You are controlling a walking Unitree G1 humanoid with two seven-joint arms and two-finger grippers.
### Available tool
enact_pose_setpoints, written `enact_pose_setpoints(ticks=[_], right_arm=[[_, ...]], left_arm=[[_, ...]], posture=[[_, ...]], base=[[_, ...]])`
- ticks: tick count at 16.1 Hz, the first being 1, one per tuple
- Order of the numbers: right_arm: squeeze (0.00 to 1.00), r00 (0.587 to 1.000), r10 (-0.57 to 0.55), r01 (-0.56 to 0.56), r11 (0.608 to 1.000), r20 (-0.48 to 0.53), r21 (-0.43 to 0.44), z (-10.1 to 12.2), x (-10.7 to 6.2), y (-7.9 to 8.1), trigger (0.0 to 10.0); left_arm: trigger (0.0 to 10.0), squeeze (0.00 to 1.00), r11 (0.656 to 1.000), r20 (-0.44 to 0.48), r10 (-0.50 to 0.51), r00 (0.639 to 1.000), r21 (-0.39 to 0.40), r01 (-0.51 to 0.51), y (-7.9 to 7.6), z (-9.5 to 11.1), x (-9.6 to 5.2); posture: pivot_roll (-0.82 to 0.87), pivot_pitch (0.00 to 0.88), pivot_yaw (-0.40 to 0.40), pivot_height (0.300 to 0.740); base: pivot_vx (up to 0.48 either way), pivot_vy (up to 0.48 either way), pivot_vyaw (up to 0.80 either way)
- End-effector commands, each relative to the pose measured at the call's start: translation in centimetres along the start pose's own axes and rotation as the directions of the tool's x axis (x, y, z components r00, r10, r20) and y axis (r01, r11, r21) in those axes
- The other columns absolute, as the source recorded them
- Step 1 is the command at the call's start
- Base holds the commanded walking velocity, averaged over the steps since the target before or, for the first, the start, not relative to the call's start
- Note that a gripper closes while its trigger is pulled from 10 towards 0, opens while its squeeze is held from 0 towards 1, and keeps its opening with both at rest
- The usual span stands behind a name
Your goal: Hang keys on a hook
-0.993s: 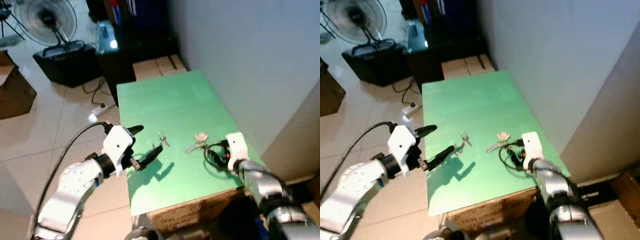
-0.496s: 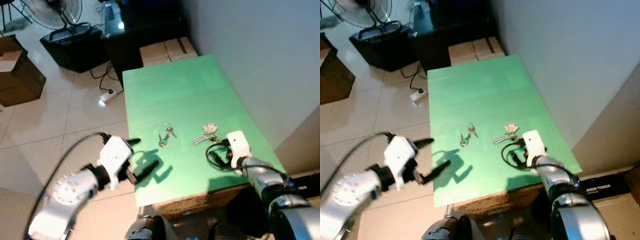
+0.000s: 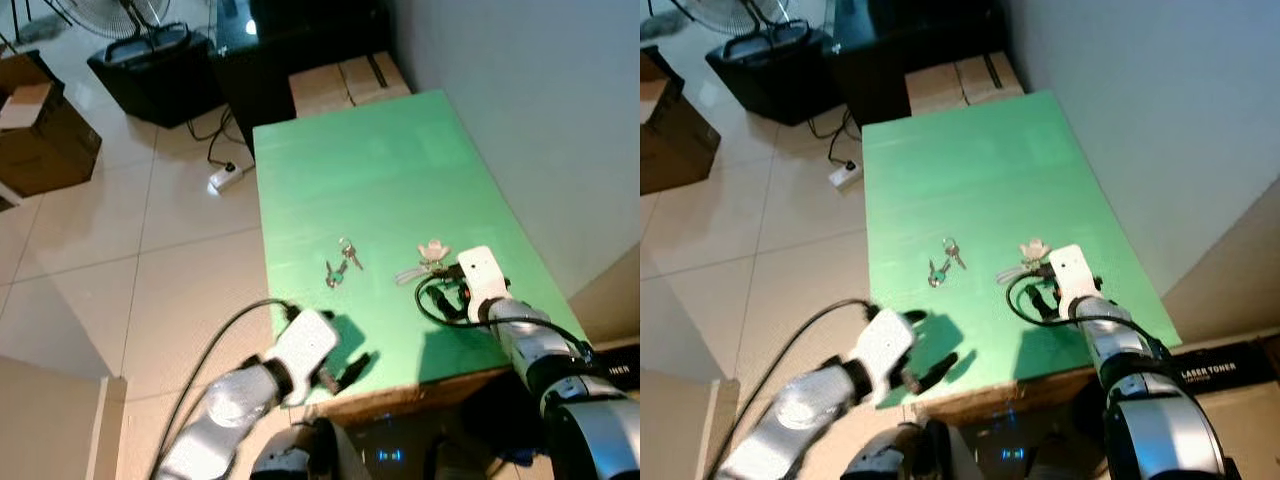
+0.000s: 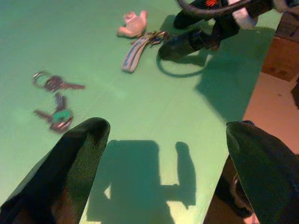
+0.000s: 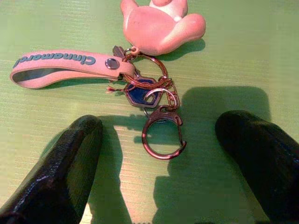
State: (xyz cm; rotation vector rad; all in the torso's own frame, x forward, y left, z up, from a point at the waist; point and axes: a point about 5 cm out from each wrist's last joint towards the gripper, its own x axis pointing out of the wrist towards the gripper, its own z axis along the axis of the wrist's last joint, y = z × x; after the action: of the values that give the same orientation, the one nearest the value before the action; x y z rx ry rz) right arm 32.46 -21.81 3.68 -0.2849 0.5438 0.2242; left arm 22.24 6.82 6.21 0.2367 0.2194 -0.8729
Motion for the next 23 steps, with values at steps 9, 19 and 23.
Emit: enact_pose_setpoints(ticks=[9,19,23], right_arm=[[0.0,0.997,0.06,-0.06,0.998,-0.056,-0.014,-1.2,0.2,1.5,0.0],[0.0,0.993,0.099,-0.101,0.995,-0.066,-0.025,-1.3,0.3,2.0,0.0],[0.0,0.994,0.088,-0.089,0.996,-0.072,-0.02,-1.5,0.1,1.7,0.0]], left_arm=[[10.0,0.0,0.959,0.007,0.28,0.96,0.039,-0.28,4.2,-0.6,0.4],[10.0,0.0,0.995,0.097,0.097,0.991,-0.009,-0.097,1.8,-0.9,2.5],[10.0,0.0,0.998,0.079,0.053,0.996,0.015,-0.054,1.5,-1.6,2.5]], posture=[[0.19,0.215,0.198,0.74],[0.16,0.188,0.192,0.74],[0.16,0.181,0.197,0.74]], base=[[0.0,0.0,0.0],[0.0,0.0,0.0],[0.0,0.0,0.0]])
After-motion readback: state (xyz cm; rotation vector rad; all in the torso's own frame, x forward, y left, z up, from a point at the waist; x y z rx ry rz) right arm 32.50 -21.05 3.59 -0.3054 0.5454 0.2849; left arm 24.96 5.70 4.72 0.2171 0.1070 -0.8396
